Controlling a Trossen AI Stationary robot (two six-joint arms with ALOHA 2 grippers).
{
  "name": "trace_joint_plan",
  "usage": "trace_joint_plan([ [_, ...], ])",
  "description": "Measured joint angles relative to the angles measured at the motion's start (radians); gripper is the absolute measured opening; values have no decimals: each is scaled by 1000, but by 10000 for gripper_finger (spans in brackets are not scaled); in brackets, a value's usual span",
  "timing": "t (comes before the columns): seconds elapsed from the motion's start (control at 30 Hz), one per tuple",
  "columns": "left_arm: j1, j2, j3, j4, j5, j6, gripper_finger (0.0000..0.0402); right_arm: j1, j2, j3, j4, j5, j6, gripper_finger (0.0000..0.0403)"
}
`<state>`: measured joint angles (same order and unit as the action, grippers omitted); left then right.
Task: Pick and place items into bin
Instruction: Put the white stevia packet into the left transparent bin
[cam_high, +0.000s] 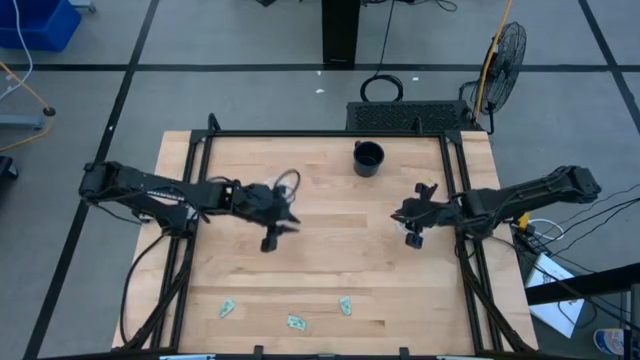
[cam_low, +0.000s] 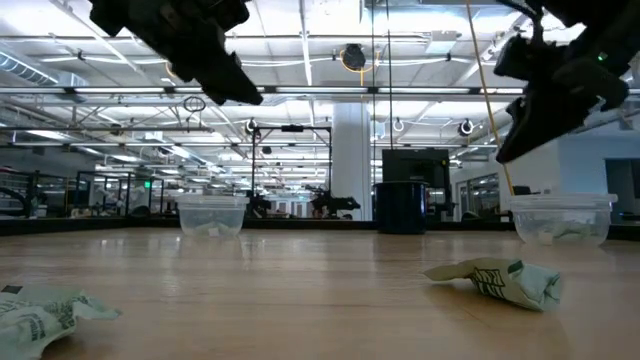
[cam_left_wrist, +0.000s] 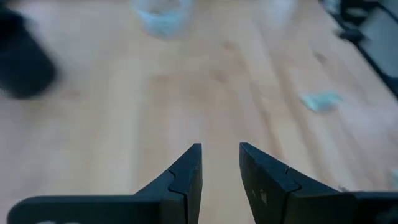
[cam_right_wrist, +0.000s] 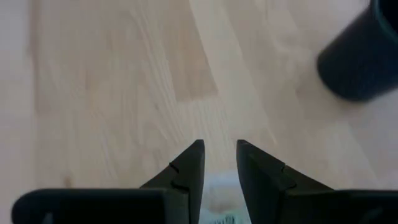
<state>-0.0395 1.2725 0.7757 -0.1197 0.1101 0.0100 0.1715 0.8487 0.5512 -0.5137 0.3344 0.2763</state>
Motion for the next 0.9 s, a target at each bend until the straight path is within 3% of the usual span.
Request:
trace_joint_plan([
  [0.2,-117,120,-1,28,29,-20,111,0,-29,1,124,0,-71,89],
  [0.43,-234,270,-1,169,29,-40,111,0,-31,1,273,-1,-114,89],
  [0.73,-293,297,0,290,20,-126,111,0,-14,-1,359,-1,-119,89],
  [0.9,-311,312,0,306,8,-225,111,0,12,-59,551,-1,-218,89],
])
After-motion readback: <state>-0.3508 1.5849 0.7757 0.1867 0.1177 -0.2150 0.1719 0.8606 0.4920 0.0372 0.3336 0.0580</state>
